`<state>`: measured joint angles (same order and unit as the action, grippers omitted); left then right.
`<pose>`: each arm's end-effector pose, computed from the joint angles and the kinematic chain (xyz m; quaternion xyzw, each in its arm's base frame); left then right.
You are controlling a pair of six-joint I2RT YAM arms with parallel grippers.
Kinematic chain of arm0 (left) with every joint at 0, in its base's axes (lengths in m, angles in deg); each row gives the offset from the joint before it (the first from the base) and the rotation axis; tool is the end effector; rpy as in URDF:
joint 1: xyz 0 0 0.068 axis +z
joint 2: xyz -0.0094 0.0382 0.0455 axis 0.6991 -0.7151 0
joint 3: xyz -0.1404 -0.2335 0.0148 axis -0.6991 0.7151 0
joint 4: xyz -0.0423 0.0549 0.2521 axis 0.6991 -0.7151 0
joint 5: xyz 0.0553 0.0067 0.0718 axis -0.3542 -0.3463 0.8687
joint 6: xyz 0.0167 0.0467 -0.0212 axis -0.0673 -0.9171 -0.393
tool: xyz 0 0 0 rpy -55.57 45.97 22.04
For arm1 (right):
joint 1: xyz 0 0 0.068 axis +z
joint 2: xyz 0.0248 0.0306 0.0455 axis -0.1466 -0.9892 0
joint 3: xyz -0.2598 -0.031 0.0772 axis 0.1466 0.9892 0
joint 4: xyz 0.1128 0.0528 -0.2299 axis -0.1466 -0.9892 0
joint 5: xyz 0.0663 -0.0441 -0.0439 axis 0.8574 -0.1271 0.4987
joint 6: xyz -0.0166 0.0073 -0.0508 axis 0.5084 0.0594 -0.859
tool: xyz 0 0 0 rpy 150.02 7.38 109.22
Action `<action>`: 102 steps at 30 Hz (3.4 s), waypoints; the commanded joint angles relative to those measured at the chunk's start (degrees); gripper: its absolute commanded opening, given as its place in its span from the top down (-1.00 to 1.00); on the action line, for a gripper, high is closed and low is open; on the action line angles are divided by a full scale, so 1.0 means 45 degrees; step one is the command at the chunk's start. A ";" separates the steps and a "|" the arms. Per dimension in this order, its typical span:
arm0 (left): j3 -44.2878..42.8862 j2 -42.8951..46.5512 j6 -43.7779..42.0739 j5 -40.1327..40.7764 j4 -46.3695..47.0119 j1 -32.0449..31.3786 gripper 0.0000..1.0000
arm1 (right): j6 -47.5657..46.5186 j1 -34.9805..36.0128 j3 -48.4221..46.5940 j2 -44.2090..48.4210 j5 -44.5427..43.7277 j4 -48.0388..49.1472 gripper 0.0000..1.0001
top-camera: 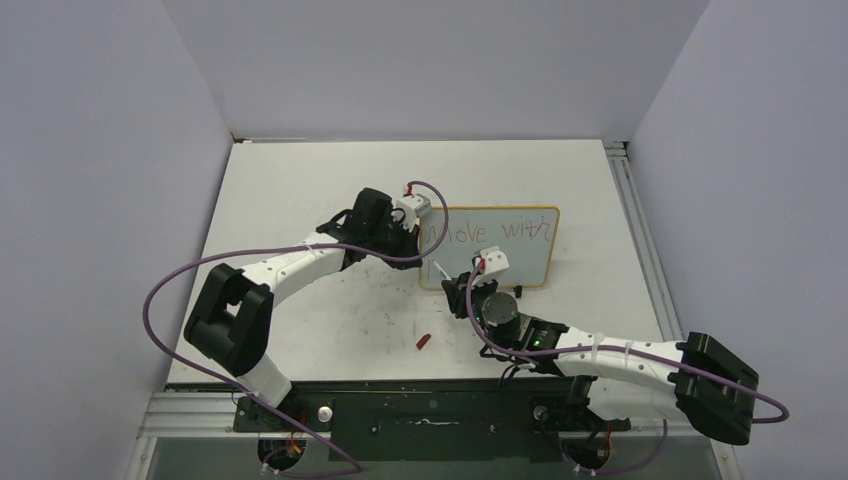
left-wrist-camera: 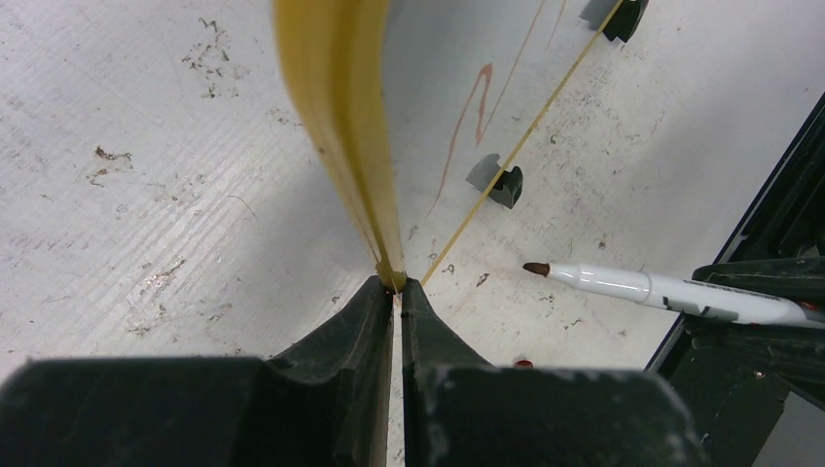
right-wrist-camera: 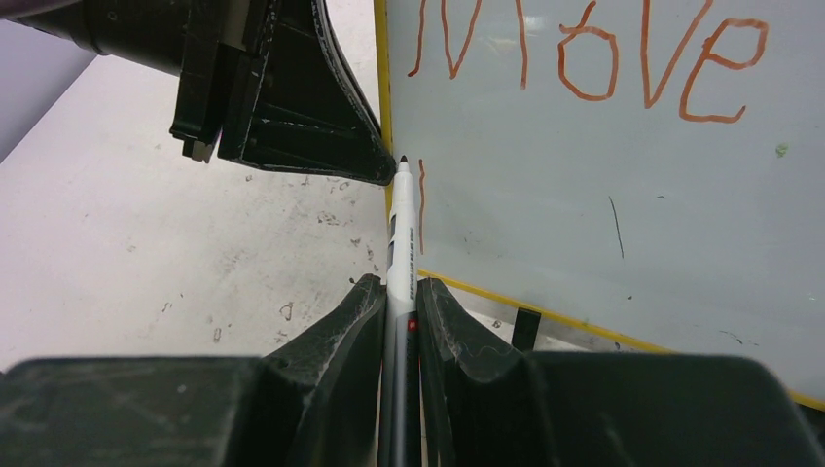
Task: Write a sentence on the whiteboard
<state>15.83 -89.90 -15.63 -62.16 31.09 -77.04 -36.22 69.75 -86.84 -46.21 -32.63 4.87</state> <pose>0.2866 -0.2015 0.2258 0.3044 0.8535 -0.3045 0.2937 0.1247 0.1968 0.2156 -0.1070 0.7763 0.2895 0.5496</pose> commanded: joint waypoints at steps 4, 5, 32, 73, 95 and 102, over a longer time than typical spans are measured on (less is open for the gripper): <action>-0.0648 0.0331 -0.0042 -0.0184 0.0170 0.0135 1.00 | -0.0252 -0.0266 -0.0620 -0.0278 0.0153 0.0546 0.89; -0.0618 0.0355 -0.0042 -0.0166 0.0189 0.0135 1.00 | -0.0262 -0.0282 -0.0645 -0.0322 0.0158 0.0584 0.89; -0.0632 0.0323 -0.0026 -0.0222 0.0197 0.0135 1.00 | -0.0429 -0.0904 -0.1202 -0.1809 0.0400 0.1129 0.89; -0.0631 0.0396 -0.0042 -0.0222 0.0192 0.0135 1.00 | 0.0526 -0.0875 -0.0166 -0.1716 0.0285 0.0767 0.89; -0.0632 0.0401 -0.0042 -0.0203 0.0217 0.0135 1.00 | -0.0188 -0.0475 -0.0595 -0.1999 0.0902 0.1706 0.89; -0.0638 0.0306 -0.0023 -0.0202 0.0221 0.0149 1.00 | -0.0567 -0.0216 -0.0599 -0.1340 0.1169 0.1552 0.89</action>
<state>15.83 -89.90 -15.63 -61.72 30.72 -76.45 -37.38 67.80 -88.28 -55.74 -27.80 8.73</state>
